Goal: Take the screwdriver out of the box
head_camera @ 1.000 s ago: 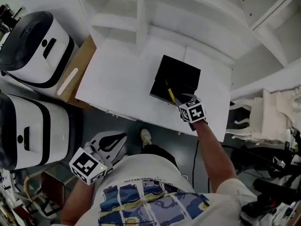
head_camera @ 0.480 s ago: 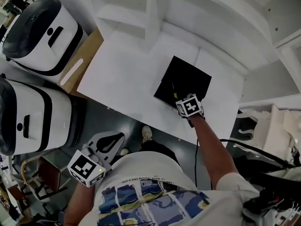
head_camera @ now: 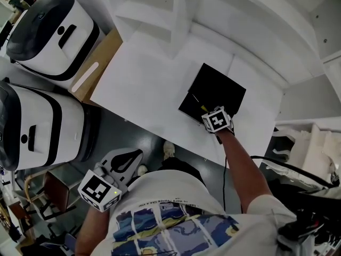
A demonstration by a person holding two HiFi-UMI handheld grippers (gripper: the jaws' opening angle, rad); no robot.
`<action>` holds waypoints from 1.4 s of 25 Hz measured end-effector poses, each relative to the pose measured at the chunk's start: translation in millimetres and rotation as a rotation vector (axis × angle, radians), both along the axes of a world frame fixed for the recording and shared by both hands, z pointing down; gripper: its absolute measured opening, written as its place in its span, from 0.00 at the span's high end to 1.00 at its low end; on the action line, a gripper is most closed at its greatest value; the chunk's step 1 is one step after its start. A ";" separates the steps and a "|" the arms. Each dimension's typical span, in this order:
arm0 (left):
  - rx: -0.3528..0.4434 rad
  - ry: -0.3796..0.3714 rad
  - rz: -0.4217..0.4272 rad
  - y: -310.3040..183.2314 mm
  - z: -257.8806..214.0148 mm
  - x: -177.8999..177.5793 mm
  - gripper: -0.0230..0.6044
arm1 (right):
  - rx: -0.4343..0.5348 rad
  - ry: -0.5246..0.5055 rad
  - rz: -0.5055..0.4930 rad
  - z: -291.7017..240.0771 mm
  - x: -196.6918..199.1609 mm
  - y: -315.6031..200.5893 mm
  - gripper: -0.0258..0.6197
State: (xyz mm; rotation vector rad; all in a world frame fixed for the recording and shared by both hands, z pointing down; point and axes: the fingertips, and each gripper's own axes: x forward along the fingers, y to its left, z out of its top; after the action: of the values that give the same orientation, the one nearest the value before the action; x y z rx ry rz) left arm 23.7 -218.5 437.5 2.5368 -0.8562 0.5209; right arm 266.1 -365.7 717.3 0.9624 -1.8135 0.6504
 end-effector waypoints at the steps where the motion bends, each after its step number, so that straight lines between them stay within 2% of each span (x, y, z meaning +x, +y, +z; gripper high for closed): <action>1: 0.001 0.002 0.000 -0.2 -0.2 -0.4 0.94 | 0.004 0.004 -0.011 -0.3 -0.7 0.0 0.78; 11: 0.013 0.009 -0.002 6.1 -1.7 -17.2 0.94 | 0.010 0.046 -0.039 -7.7 1.5 1.4 0.81; 24: 0.049 0.036 0.022 31.6 -5.1 -45.3 0.94 | 0.053 0.082 -0.045 -43.3 3.5 21.0 0.81; 35: 0.075 0.062 0.046 65.3 -11.2 -73.1 0.94 | 0.129 0.033 0.013 -92.7 -22.7 58.3 0.81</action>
State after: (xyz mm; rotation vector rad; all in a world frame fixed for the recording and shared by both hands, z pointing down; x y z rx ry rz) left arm -49.4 -153.2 426.3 2.6318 -0.8107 0.4290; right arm 243.4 -307.5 624.5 1.0654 -1.8390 0.5279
